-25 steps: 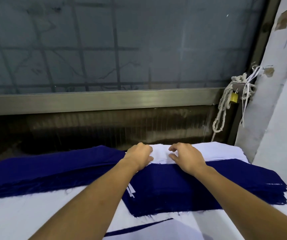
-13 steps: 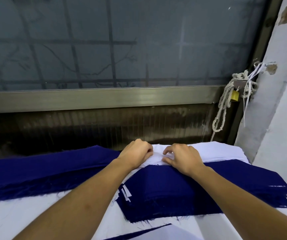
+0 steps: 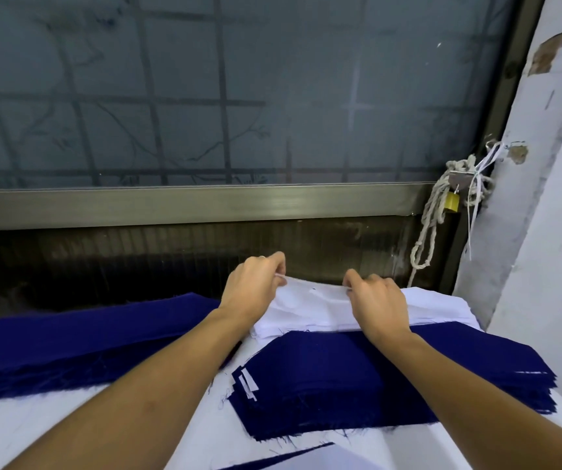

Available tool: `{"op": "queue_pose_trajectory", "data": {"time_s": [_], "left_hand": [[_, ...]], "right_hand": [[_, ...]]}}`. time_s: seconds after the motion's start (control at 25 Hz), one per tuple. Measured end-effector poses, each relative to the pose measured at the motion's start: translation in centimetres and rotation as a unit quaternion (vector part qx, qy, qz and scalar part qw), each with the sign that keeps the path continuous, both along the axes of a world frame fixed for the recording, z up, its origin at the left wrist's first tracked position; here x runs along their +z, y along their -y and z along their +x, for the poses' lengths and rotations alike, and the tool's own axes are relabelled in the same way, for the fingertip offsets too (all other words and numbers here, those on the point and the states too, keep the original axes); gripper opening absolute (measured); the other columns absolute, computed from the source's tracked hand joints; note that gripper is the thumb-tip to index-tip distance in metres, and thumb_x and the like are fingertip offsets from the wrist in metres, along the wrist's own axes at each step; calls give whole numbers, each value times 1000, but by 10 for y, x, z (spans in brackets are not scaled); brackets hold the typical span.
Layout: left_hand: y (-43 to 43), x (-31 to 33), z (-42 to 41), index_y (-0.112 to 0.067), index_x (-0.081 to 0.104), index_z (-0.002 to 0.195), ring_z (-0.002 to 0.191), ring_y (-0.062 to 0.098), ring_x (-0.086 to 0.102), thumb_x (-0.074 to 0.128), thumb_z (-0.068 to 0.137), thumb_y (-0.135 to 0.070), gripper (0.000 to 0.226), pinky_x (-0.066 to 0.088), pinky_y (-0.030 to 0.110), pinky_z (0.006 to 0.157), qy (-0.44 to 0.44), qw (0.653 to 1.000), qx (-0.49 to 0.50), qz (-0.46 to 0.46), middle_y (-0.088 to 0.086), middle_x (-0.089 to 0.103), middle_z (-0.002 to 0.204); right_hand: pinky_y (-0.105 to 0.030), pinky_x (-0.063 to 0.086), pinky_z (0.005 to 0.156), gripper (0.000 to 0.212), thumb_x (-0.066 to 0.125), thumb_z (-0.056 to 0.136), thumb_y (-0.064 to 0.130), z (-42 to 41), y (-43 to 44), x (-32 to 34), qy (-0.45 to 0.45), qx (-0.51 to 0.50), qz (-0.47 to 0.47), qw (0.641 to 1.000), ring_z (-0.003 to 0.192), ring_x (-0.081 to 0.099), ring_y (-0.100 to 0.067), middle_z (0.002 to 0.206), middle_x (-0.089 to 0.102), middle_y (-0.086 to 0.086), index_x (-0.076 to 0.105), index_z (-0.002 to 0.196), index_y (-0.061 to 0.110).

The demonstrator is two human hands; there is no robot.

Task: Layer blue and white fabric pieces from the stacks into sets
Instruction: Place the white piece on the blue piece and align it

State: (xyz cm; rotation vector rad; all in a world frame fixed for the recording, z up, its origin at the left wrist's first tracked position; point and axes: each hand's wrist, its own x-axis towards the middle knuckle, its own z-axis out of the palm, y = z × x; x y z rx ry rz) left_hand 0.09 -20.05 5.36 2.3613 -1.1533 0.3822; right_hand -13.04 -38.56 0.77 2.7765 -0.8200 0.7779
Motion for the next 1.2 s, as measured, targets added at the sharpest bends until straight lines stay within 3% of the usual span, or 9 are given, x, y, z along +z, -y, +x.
{"op": "queue_pose_trajectory", "data": {"time_s": [0.12,0.28,0.44,0.8,0.92,0.96,1.08,1.16,1.2], "left_hand": [[-20,17,6,-20,67,102,88,19,62,63,100,-24,6,54,39,78,15,998,11,-62,-2,67,93],[-43,31,7,-24,68,97,94,15,62,64,98,-30,7,51,33,77,39,996,37,-64,-6,68,96],[-79,46,12,-25,72,102,99,14,63,65,99,-27,8,52,32,80,66,991,73,-90,-6,70,100],[-218,59,-9,-24,75,111,101,19,66,65,99,-24,16,57,42,88,48,976,151,-151,-1,74,108],[-269,39,-32,-26,75,112,90,22,67,62,100,-23,18,59,48,84,23,957,215,-195,4,73,107],[-285,29,-42,-26,75,109,86,20,67,63,99,-22,16,60,46,80,10,946,230,-229,3,73,102],[-318,-8,-77,-30,73,91,64,7,63,67,95,-12,19,47,13,53,-57,911,241,-331,-12,72,89],[-329,-33,-92,-28,73,87,72,0,66,67,92,-7,22,49,9,64,-103,896,227,-368,-17,72,91],[-331,-43,-97,-27,73,86,78,1,69,67,92,-5,23,55,16,73,-133,887,214,-386,-17,72,95]], "right_hand": [[-35,42,82,24,60,97,14,-12,10,6,13,-36,-16,999,98,56,-21,94,75,2,68,116,25],[-37,41,92,25,62,97,18,-29,11,17,49,-52,-21,997,111,54,-21,115,68,3,72,120,24],[-38,41,95,23,66,97,20,-50,6,30,108,-36,15,993,112,53,-22,116,66,0,75,118,23],[-39,48,84,17,68,95,15,-90,-52,31,231,49,77,969,102,58,-24,106,73,-4,78,108,16],[-37,51,85,18,68,95,14,-104,-85,21,253,78,134,955,105,59,-22,110,74,-2,78,110,16],[-35,51,87,19,68,95,13,-109,-96,15,254,85,158,951,108,59,-21,113,73,-1,77,111,16],[-25,49,86,28,67,92,0,-127,-123,-11,238,135,221,936,101,61,-14,109,70,2,76,112,17],[-11,47,76,33,66,92,-6,-138,-131,-26,238,151,284,916,88,64,-10,104,68,4,77,109,21],[-8,48,71,33,65,93,-5,-143,-132,-32,245,150,311,906,84,65,-9,102,70,4,77,105,23]]}}
